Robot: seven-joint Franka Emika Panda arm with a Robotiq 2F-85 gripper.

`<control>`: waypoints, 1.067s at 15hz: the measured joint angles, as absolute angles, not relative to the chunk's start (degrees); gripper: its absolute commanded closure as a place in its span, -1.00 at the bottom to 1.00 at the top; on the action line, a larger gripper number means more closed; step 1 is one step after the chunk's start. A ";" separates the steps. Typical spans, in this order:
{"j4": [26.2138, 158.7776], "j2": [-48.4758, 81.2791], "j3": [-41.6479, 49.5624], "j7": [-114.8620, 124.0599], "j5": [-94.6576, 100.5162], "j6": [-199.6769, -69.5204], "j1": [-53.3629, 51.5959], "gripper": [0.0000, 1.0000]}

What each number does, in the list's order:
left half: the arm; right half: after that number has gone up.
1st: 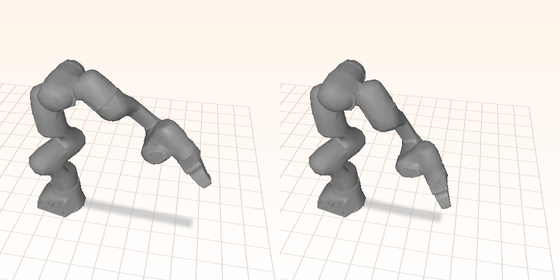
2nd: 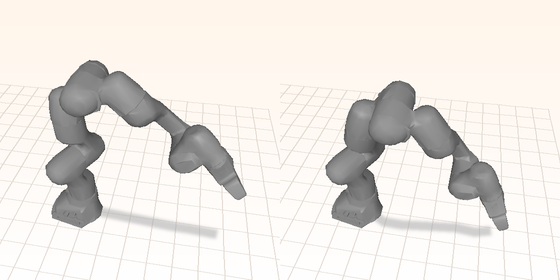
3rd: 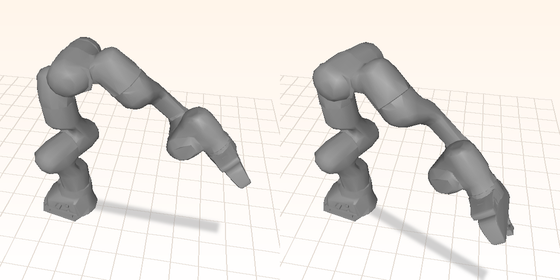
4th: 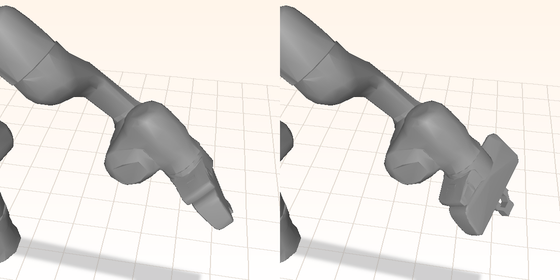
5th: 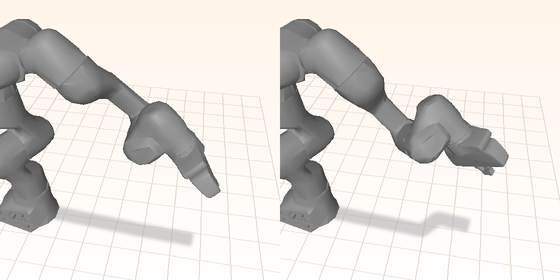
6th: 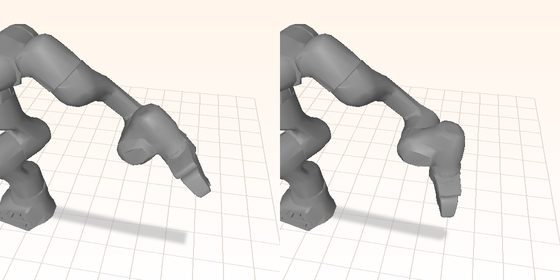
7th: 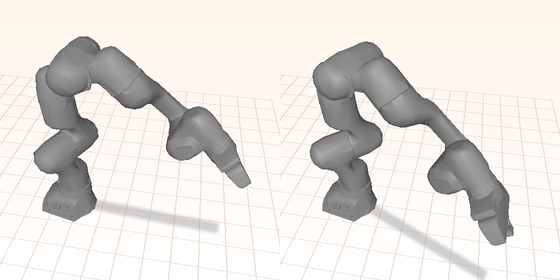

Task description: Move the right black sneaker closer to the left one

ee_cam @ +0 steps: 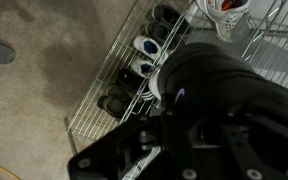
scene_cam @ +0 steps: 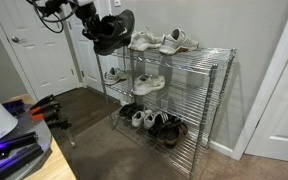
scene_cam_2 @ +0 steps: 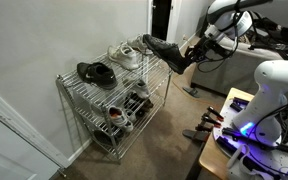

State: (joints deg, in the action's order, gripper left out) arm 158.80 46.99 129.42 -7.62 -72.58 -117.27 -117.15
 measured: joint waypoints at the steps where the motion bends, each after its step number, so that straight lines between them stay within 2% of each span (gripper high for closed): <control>1: 158.80 47.06 129.09 -8.28 -72.64 -115.87 -115.80 0.72; 10: 158.77 47.49 128.21 -9.15 -72.90 -114.43 -113.78 0.72; 11: 158.77 47.50 128.20 -9.15 -72.90 -114.42 -113.78 0.90; 16: 157.06 48.75 123.84 -8.99 -72.90 -112.27 -111.75 0.90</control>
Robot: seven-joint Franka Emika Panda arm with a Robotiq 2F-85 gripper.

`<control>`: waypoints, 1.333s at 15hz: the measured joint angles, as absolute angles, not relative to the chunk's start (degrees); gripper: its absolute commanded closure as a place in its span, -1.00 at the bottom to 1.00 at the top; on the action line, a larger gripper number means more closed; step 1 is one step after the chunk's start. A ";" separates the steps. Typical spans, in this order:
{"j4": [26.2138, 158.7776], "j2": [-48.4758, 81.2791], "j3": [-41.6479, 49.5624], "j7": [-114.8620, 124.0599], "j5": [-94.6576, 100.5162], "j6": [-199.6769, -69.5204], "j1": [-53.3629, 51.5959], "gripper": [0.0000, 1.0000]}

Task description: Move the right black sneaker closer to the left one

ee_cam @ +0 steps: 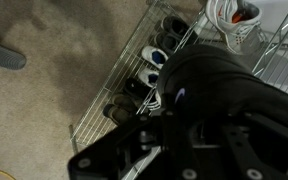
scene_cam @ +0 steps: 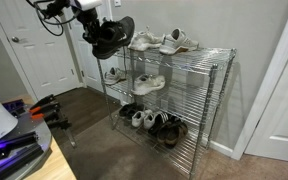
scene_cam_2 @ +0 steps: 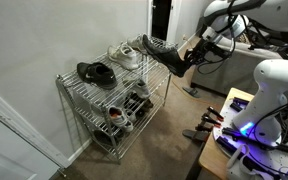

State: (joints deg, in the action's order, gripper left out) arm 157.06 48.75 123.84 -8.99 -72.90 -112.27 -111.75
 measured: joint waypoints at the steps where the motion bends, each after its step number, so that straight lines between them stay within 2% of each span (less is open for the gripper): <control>1: 155.57 49.67 122.44 -8.52 -72.90 -111.59 -111.96 0.90; 11: 136.83 60.45 115.58 3.72 -72.37 -108.95 -118.13 0.90; 15: 130.70 60.71 111.43 14.31 -74.04 -114.45 -116.20 0.90; 20: 122.62 60.78 101.54 29.91 -72.66 -123.23 -108.69 0.90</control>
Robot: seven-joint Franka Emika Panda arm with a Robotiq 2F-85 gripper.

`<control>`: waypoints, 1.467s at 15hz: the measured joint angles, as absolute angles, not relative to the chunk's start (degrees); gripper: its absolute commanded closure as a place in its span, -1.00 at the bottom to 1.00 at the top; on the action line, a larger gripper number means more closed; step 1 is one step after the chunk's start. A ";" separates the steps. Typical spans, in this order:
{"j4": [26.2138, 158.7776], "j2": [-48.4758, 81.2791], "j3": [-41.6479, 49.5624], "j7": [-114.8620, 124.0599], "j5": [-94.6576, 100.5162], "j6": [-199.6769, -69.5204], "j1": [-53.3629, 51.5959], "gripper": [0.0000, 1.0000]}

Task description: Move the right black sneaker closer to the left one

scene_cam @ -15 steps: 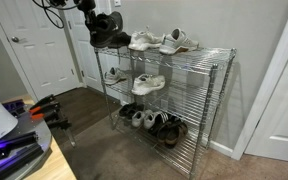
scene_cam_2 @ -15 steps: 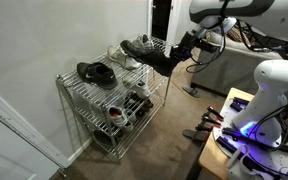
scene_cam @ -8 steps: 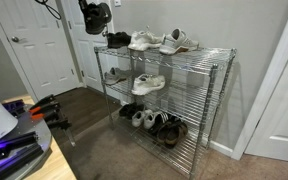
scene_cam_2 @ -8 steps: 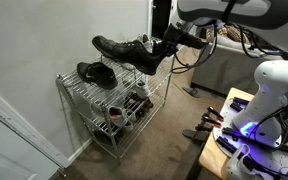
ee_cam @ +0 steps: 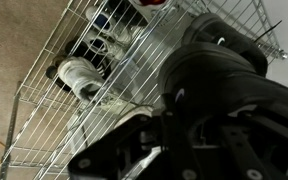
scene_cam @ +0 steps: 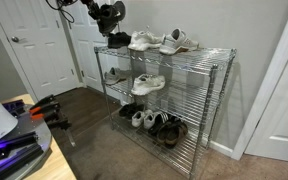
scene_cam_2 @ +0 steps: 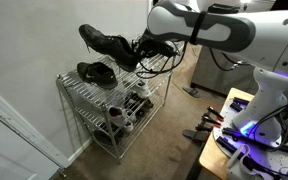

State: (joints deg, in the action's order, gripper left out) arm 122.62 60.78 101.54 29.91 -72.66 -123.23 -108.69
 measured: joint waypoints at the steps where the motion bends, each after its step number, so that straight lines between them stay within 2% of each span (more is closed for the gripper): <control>1: 121.48 60.78 99.83 32.21 -71.54 -124.26 -107.20 0.90; 16: 112.25 60.27 84.82 64.99 -55.08 -131.06 -93.94 0.91; 22: 108.47 57.73 77.86 69.19 -46.41 -134.61 -89.69 0.90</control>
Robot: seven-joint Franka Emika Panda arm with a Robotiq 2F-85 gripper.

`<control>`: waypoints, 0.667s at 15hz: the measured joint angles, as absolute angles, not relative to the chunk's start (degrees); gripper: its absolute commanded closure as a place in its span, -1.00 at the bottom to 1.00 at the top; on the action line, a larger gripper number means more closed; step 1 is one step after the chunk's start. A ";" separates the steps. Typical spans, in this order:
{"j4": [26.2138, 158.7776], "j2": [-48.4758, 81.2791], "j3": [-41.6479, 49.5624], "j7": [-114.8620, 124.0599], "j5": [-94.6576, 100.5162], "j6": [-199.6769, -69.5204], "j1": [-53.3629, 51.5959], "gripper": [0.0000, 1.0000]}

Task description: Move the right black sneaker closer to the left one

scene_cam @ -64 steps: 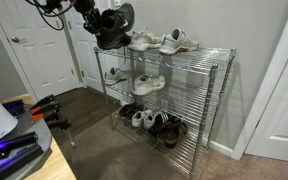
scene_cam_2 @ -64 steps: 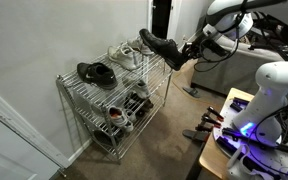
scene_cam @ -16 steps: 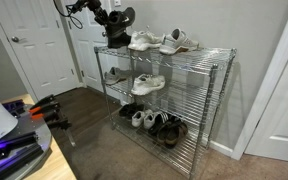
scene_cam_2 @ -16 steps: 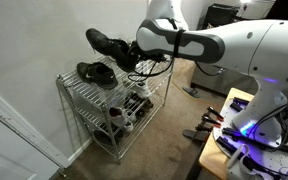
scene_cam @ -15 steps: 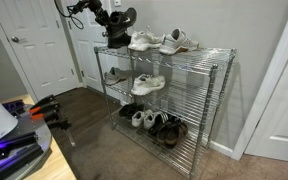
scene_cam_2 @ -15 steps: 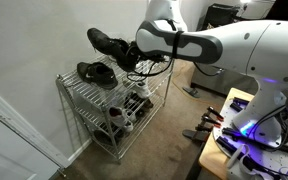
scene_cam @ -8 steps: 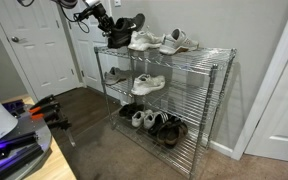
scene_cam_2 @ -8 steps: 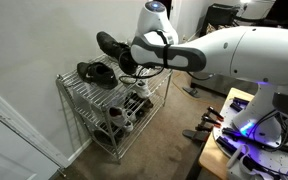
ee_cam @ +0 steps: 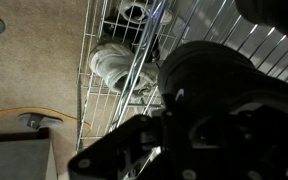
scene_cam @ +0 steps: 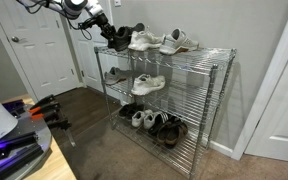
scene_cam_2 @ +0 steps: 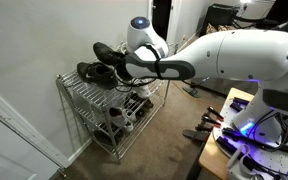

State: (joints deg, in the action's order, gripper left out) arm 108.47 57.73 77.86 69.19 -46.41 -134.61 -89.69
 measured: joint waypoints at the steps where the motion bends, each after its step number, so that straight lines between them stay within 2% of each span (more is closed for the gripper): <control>1: 108.21 56.66 76.98 69.24 -44.84 -135.50 -89.35 0.90; 4: 107.49 53.58 74.03 70.45 -39.96 -137.73 -88.00 0.90; 5: 107.26 52.46 72.94 70.91 -38.26 -138.39 -87.41 0.22; 7: 106.83 50.21 70.69 72.39 -34.65 -139.36 -85.94 0.09; 10: 105.61 46.91 67.35 75.65 -28.63 -141.86 -82.67 -0.28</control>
